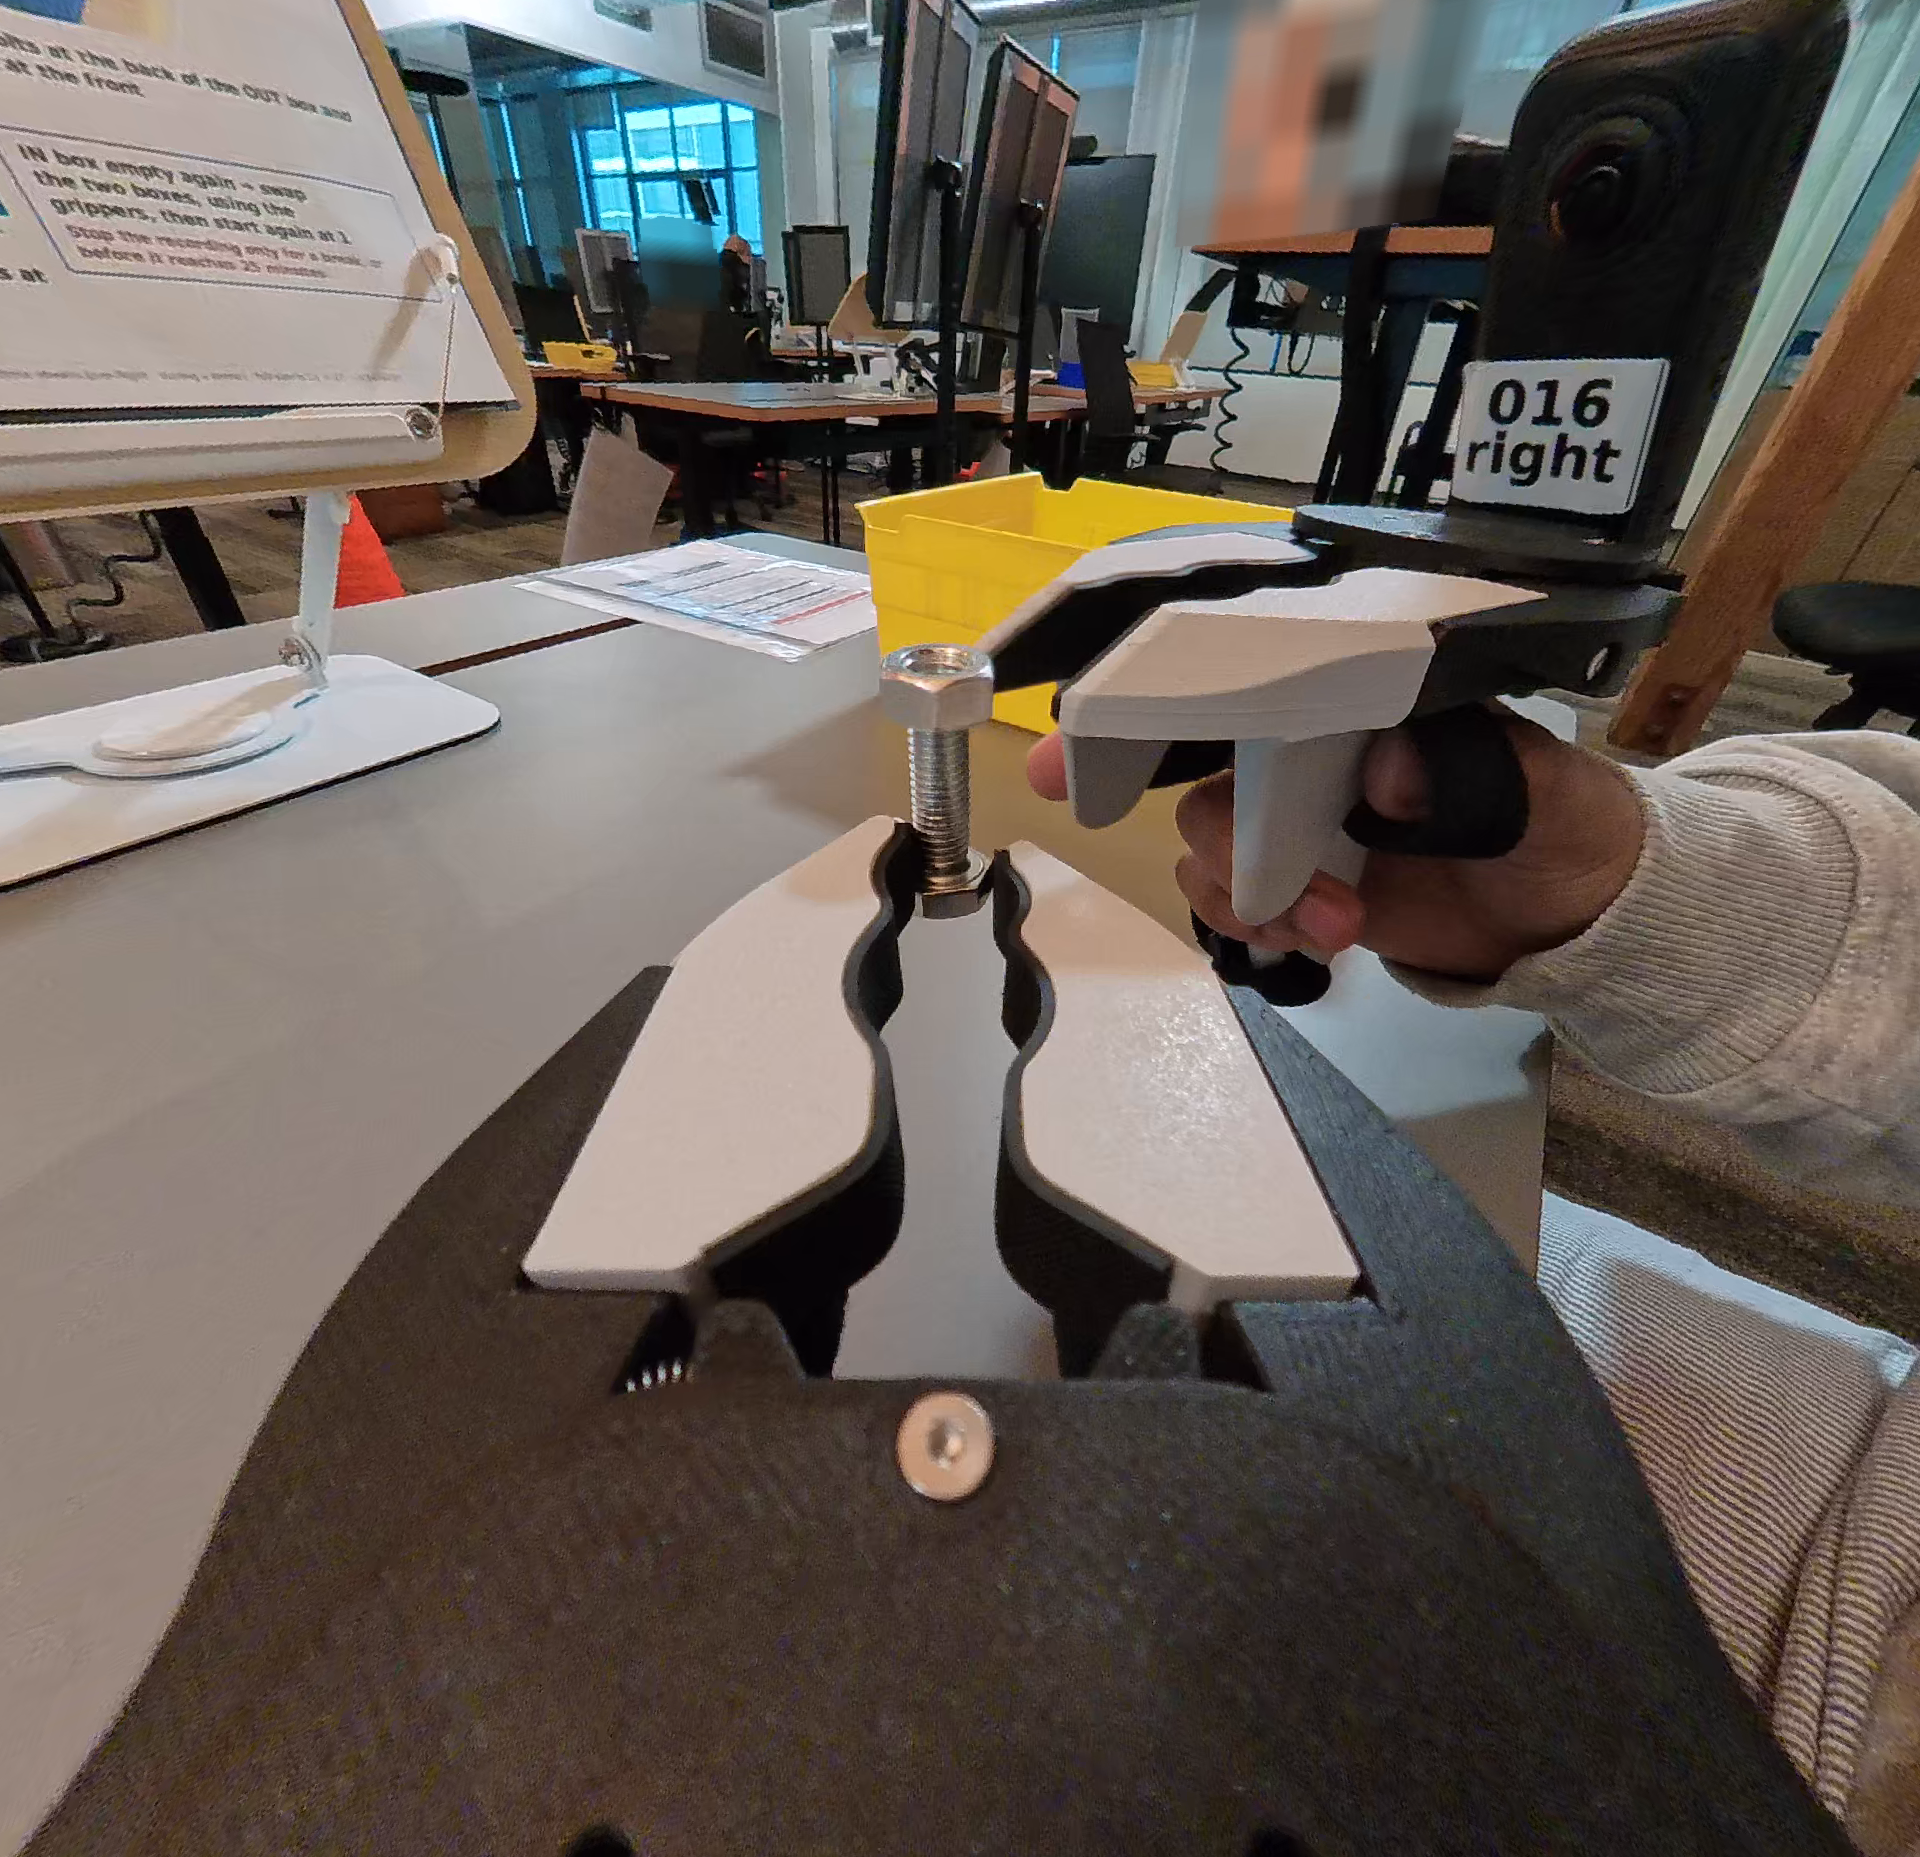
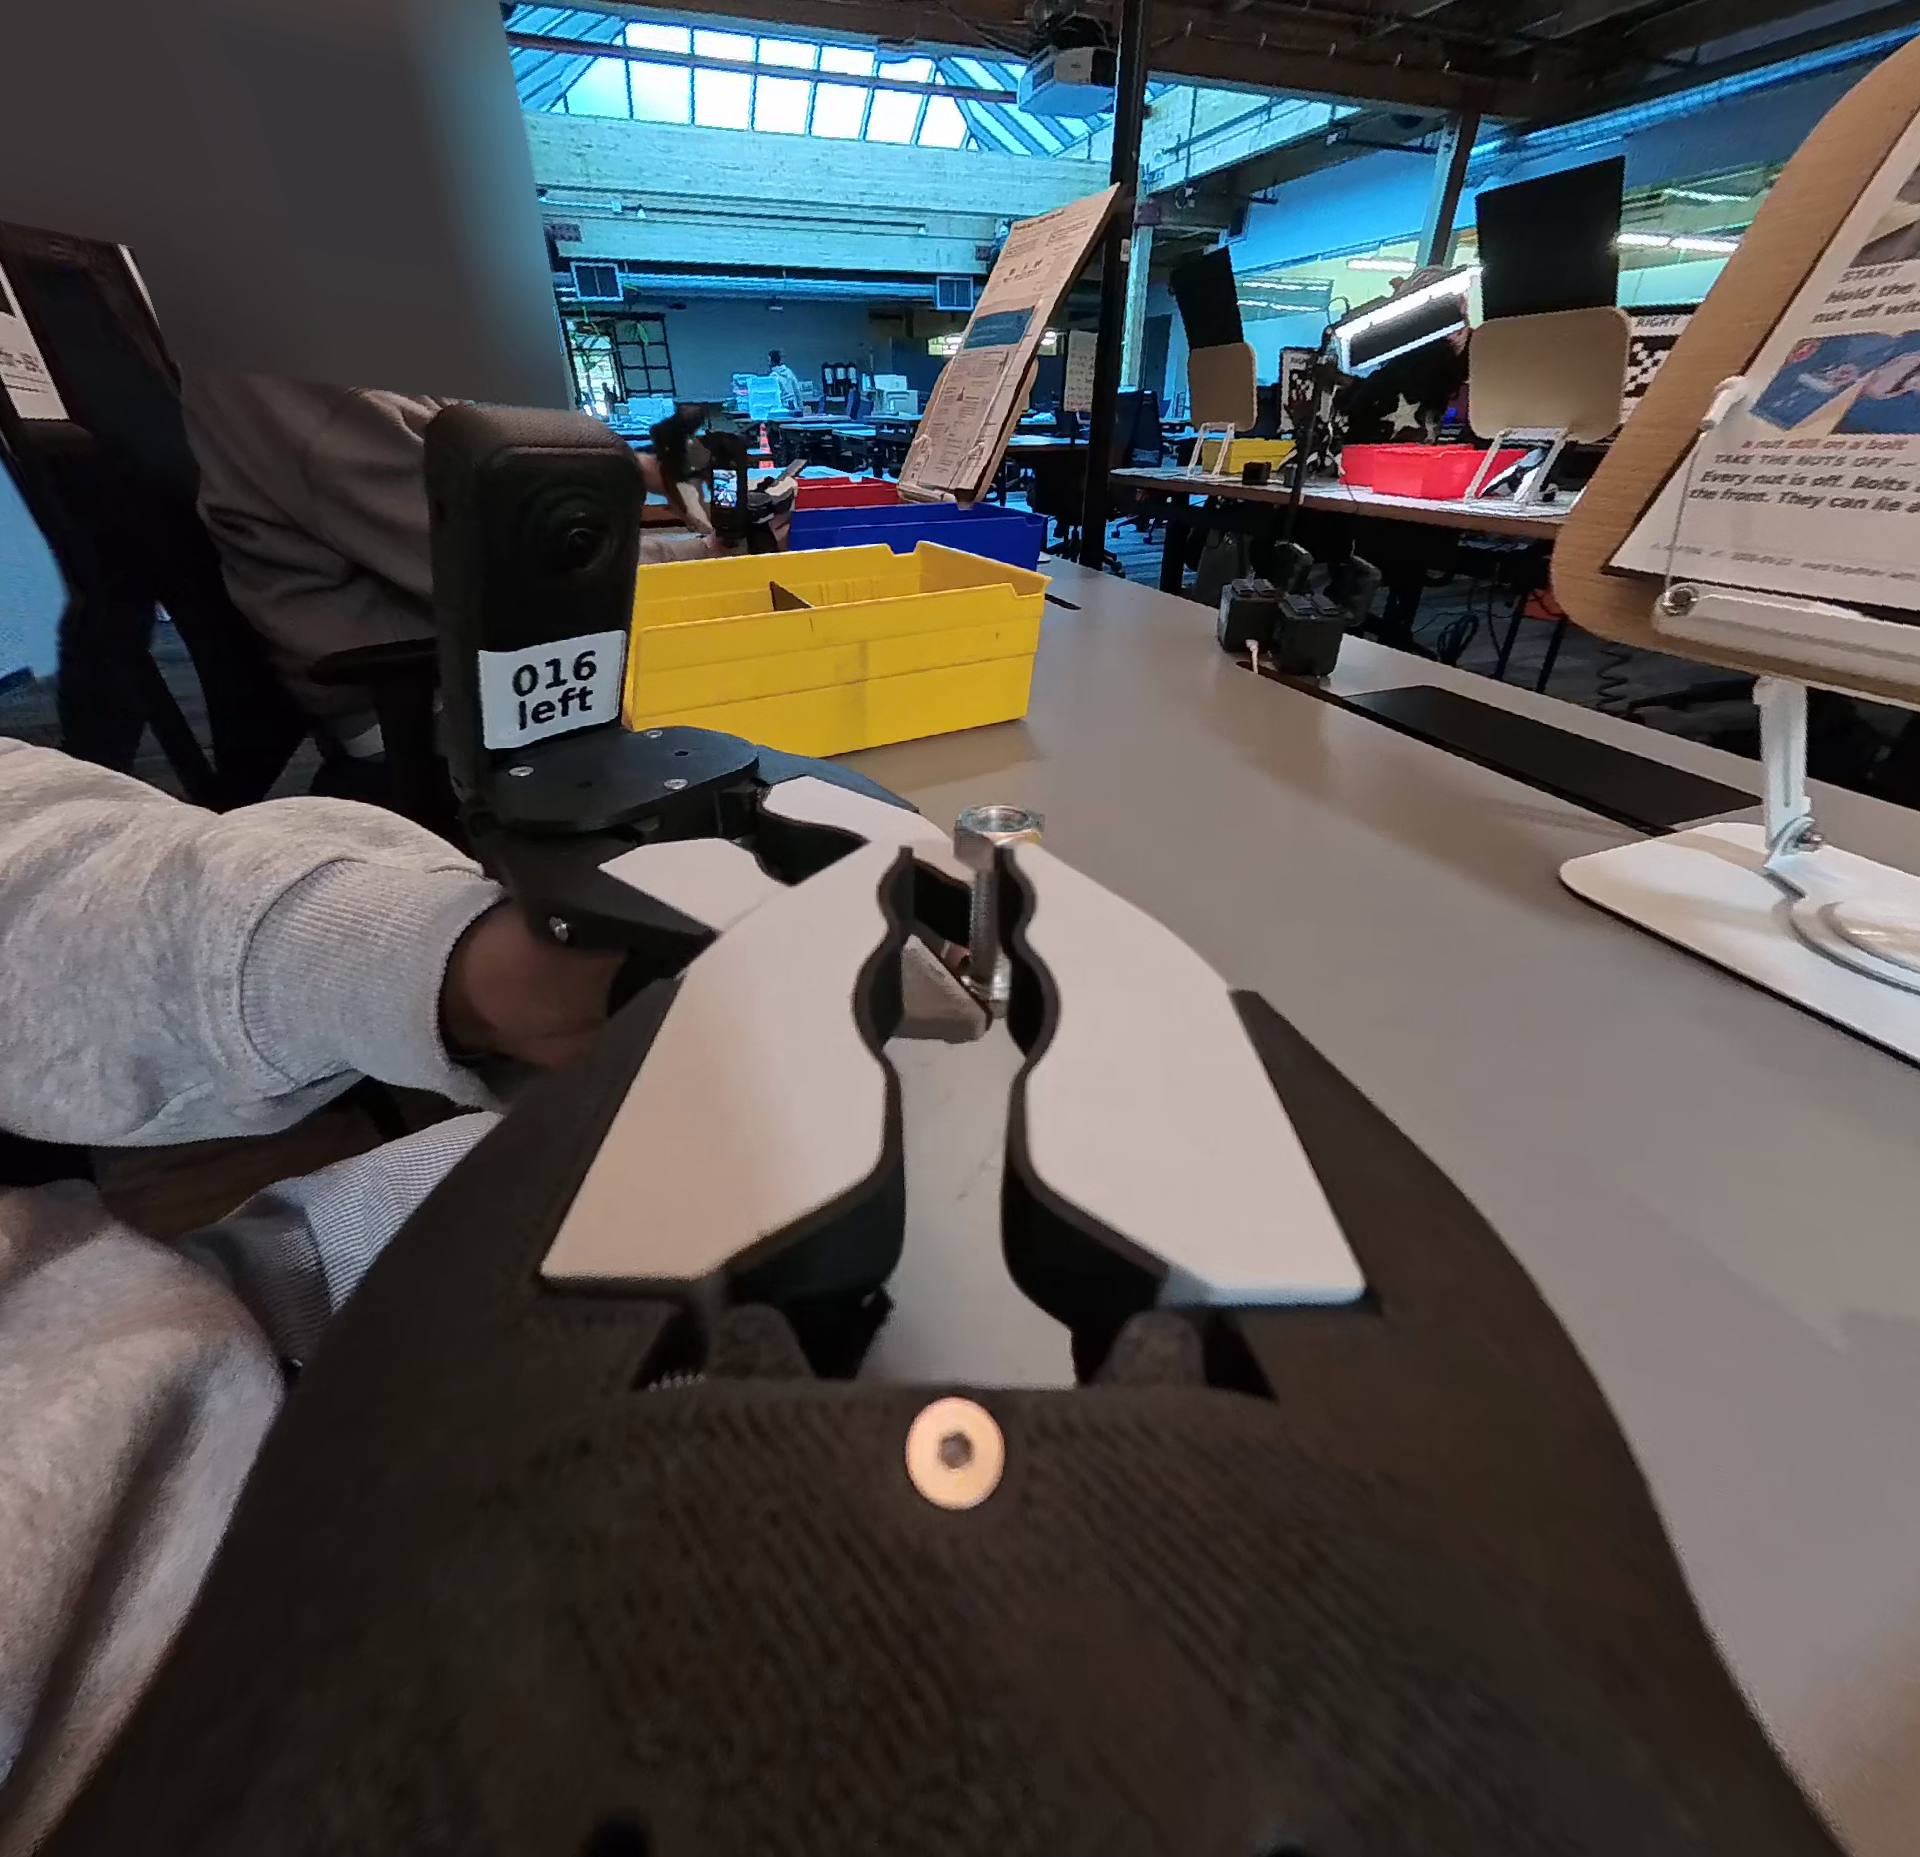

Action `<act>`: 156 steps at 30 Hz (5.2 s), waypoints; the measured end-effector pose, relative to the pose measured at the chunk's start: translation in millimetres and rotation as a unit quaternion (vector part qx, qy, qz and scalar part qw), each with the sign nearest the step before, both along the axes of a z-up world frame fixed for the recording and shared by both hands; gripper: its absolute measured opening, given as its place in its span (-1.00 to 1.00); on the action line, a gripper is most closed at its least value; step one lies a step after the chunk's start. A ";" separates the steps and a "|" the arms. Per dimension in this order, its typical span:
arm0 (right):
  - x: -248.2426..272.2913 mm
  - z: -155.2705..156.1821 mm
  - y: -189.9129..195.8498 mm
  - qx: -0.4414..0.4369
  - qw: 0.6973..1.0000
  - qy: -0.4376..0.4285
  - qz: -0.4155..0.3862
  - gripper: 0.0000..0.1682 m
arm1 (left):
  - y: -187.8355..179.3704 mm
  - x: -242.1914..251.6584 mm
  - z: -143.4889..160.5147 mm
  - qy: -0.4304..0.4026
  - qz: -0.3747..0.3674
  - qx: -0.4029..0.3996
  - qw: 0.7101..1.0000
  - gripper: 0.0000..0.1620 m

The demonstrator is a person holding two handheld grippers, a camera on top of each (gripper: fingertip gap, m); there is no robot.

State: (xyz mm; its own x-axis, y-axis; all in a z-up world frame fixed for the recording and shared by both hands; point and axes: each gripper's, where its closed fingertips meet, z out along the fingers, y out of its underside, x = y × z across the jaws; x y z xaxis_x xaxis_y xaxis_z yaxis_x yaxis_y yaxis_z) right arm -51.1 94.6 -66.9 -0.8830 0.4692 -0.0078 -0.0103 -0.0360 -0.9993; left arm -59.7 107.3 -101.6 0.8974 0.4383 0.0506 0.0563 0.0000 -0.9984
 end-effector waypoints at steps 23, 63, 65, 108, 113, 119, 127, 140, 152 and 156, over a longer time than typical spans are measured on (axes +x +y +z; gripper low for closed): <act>1.1 2.1 0.9 -0.002 1.000 0.011 0.000 -0.81 | 0.4 0.8 -0.4 -0.001 -0.002 0.000 1.000 -0.81; -1.7 7.6 4.5 -0.011 0.999 0.035 -0.021 -0.70 | 0.2 0.7 0.0 -0.007 -0.004 0.005 1.000 -0.81; -3.9 7.0 4.0 -0.015 0.999 0.035 -0.024 -0.58 | 0.8 1.2 -0.3 -0.005 -0.005 0.003 1.000 -0.81; -5.8 -14.9 -1.2 0.032 0.999 -0.022 -0.010 -0.88 | 3.2 5.0 1.3 -0.004 -0.013 0.006 1.000 -0.81; -5.4 -13.9 -1.6 0.031 0.999 -0.024 -0.009 -0.88 | 3.1 6.8 2.6 -0.009 -0.022 0.016 1.000 -0.82; -5.8 -13.5 -1.5 0.031 0.999 -0.028 -0.009 -0.89 | 3.6 9.1 4.0 -0.013 -0.034 0.025 0.999 -0.77; -3.8 -6.1 0.2 0.010 1.000 -0.019 -0.004 -0.89 | 1.9 8.1 4.3 -0.017 -0.034 0.025 0.999 -0.60; 9.4 2.3 -4.5 -0.021 0.998 -0.016 0.049 -0.89 | 2.9 25.0 12.6 -0.014 -0.101 0.053 0.993 -0.65; 11.5 4.3 -5.2 -0.028 0.998 -0.014 0.056 -0.89 | 1.2 23.4 14.4 -0.010 -0.095 0.056 0.994 -0.77; 8.2 3.1 -5.0 -0.026 0.999 -0.012 0.046 -0.83 | 0.3 19.9 11.9 -0.007 -0.083 0.046 0.995 -0.77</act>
